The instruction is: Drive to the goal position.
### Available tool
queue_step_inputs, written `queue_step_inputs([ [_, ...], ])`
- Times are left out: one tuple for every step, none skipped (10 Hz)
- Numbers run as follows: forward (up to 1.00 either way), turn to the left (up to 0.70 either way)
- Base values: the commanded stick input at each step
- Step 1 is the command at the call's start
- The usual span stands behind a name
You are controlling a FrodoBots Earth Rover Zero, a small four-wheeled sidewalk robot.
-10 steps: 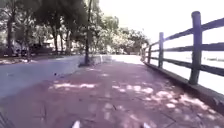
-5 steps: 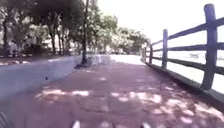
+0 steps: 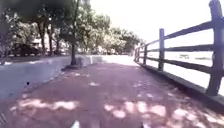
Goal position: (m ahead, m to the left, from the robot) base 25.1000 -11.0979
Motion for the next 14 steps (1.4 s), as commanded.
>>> queue_step_inputs([
  [0.7, 0.0],
  [0.7, 0.0],
  [0.7, 0.0],
  [0.7, 0.0],
  [0.7, 0.0],
  [0.7, 0.0],
  [0.7, 0.0],
  [0.7, 0.0],
  [0.7, 0.0],
  [0.7, 0.0],
  [0.7, 0.0],
  [0.7, 0.0],
  [0.7, 0.0],
  [0.7, 0.0],
])
